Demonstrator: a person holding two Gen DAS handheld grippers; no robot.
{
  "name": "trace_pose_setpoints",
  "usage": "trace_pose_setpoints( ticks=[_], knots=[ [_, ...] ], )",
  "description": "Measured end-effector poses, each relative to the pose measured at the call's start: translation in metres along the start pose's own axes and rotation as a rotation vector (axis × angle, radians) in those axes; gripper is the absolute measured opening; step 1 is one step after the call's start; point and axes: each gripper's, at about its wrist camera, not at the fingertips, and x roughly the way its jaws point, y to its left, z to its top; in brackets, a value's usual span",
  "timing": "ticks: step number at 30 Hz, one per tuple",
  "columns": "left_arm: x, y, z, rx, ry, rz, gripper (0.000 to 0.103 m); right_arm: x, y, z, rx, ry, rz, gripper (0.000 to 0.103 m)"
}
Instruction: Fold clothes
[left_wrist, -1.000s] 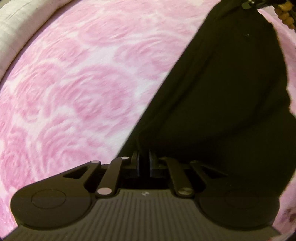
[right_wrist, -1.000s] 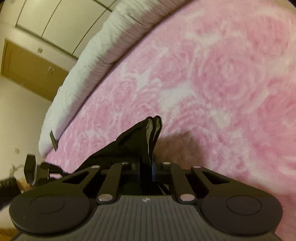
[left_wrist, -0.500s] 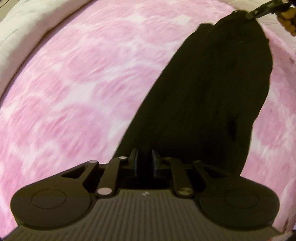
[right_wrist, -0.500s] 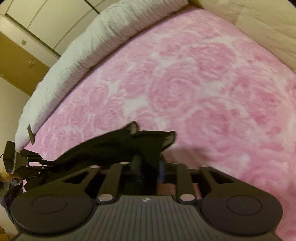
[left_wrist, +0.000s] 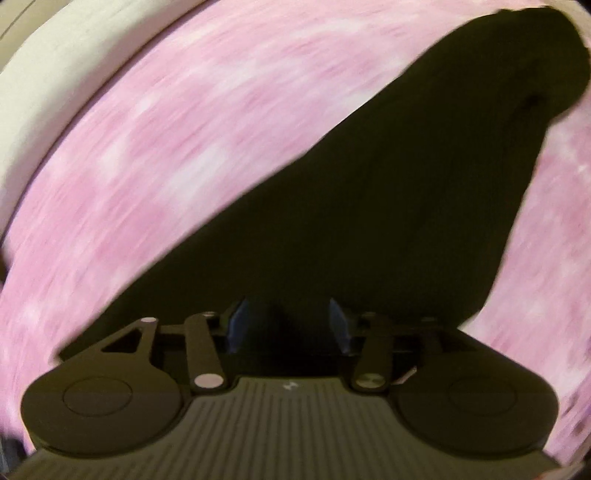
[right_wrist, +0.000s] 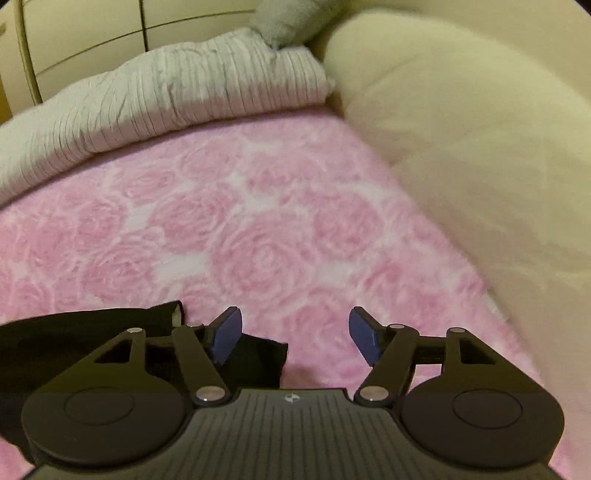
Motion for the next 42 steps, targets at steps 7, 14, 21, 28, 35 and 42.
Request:
trace_pose_setpoints(
  ticks=[7,14,21,28,35,42],
  knots=[
    [0.014,0.133,-0.076,-0.232,-0.033,0.141,0.052,-0.015,0.096,-0.015,-0.125,0.023,0.018,0.072],
    [0.052,0.237,-0.082,-0.421,-0.182,0.006,0.052,-0.021,0.185,-0.047,-0.158,0.085,-0.028,0.077],
    [0.065,0.249,-0.08,-0.436,-0.254,-0.229,0.007,-0.035,0.249,-0.054,-0.221,0.093,-0.006,0.08],
    [-0.025,0.272,-0.131,-0.434,-0.326,-0.236,0.006,-0.048,0.31,-0.056,-0.29,0.094,0.03,0.08],
    [-0.047,0.292,-0.206,-0.545,-0.269,-0.189,0.006,-0.051,0.359,-0.053,-0.387,0.072,0.116,0.088],
    [0.005,0.302,-0.196,-0.545,-0.249,-0.136,0.006,-0.037,0.387,-0.057,-0.476,0.089,0.149,0.088]
  ],
)
